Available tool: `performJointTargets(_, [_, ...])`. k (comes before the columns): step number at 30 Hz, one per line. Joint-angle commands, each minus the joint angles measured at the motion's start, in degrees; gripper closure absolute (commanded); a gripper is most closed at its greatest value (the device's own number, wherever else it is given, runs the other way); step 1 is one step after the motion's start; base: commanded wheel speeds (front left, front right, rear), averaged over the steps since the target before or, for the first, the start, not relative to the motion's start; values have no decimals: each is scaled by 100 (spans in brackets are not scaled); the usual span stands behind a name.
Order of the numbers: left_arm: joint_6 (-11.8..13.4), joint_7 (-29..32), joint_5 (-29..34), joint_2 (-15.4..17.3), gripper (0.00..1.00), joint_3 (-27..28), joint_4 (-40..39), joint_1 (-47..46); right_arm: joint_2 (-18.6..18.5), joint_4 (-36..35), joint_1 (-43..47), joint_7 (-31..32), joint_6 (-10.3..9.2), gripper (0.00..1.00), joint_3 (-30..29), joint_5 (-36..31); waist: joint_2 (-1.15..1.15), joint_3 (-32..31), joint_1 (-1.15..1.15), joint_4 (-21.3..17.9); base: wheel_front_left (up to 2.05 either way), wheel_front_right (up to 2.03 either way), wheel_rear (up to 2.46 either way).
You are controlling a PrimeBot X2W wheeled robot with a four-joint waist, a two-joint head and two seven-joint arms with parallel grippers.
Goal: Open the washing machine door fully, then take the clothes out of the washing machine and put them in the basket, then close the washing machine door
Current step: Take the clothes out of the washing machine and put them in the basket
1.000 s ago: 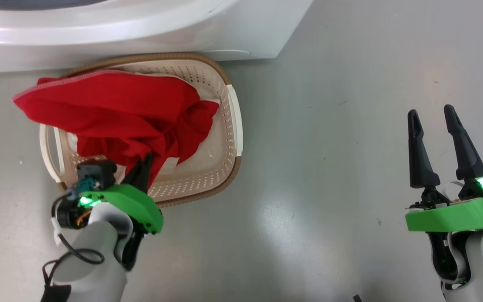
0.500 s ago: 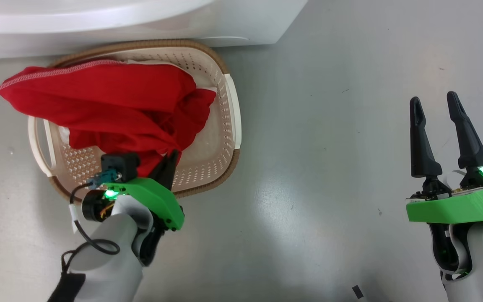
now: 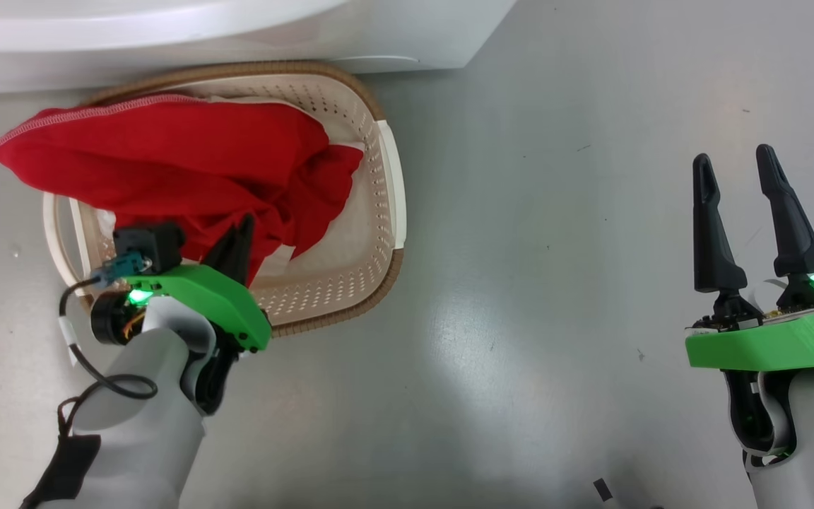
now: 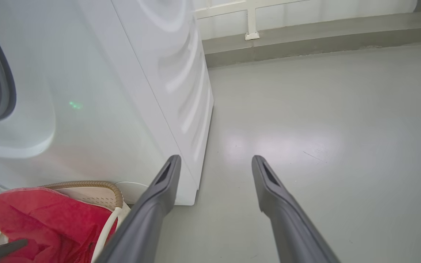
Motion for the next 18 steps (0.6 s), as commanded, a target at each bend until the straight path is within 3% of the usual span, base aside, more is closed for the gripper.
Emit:
performJointTargets(1, [-33,-69,95,235,4,201,-95,134,-7,-112,73,-36,37,0,89,-54,0,-36,0,3,0,0,0])
performJointTargets(2, [-33,-69,132,244,0,246,-109,153,-7,-105,72,-36,37,0,94,-54,0,-59,0,2,0,0,0])
performJointTargets(18, [-33,-69,611,263,0,820,-272,620,-30,47,191,-36,37,0,172,-30,0,-747,0,-44,0,0,0])
